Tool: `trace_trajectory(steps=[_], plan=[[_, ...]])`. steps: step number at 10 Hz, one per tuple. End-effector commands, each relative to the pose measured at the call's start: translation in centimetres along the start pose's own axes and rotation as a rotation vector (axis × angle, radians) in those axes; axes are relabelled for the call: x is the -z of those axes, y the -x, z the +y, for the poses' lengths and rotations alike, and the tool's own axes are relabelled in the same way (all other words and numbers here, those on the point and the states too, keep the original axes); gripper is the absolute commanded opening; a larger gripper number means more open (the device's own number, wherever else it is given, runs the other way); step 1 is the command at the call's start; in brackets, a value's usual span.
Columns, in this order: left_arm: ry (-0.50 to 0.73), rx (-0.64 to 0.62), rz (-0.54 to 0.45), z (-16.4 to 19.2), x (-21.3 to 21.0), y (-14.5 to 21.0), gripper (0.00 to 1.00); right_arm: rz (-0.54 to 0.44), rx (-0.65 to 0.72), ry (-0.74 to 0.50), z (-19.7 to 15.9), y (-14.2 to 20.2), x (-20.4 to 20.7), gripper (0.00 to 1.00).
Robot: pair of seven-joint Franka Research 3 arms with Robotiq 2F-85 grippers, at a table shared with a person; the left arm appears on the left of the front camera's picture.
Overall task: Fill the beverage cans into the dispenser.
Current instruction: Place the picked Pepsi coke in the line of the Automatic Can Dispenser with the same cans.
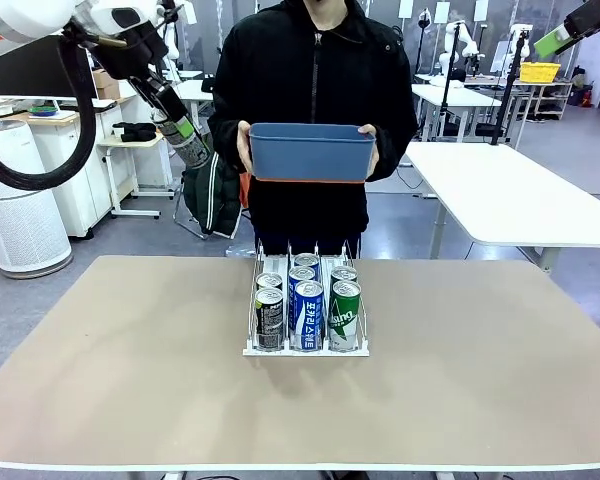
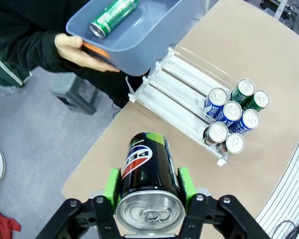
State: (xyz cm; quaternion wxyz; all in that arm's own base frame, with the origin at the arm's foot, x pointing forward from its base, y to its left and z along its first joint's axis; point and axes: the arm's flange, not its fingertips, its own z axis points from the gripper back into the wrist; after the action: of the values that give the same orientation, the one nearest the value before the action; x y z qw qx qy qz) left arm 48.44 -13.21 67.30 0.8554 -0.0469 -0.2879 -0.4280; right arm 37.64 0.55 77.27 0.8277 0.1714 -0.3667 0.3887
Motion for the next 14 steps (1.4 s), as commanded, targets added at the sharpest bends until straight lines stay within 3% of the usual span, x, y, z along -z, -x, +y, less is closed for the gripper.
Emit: trace_trajectory(steps=[1, 3, 4, 6, 8, 11, 14], plan=[[0.006, 0.009, 0.066, -3.3, -0.3, -0.6, 0.58, 0.001, 0.001, -0.004, 0.0, 0.1, 0.1, 1.0], [0.037, 0.083, 0.072, -6.9, -0.6, -0.7, 0.58, 0.001, 0.001, -0.004, 0.0, 0.1, 0.1, 1.0], [0.044, 0.043, 0.054, -8.7, -0.1, -0.9, 0.58, 0.001, 0.001, -0.004, 0.0, 0.1, 0.1, 1.0], [0.107, 0.109, 0.114, -12.9, 1.3, -0.5, 0.58, 0.001, 0.001, -0.004, 0.0, 0.1, 0.1, 1.0], [0.176, 0.379, 0.156, -16.2, 3.7, 0.1, 0.58, 0.001, 0.001, -0.004, 0.0, 0.1, 0.1, 1.0], [0.266, 0.396, 0.156, -20.2, 7.1, 0.6, 0.58, 0.001, 0.001, -0.004, 0.0, 0.1, 0.1, 1.0], [0.266, 0.399, 0.197, -21.1, 7.7, 0.7, 0.58, 0.001, 0.001, -0.004, 0.0, 0.1, 0.1, 1.0]])
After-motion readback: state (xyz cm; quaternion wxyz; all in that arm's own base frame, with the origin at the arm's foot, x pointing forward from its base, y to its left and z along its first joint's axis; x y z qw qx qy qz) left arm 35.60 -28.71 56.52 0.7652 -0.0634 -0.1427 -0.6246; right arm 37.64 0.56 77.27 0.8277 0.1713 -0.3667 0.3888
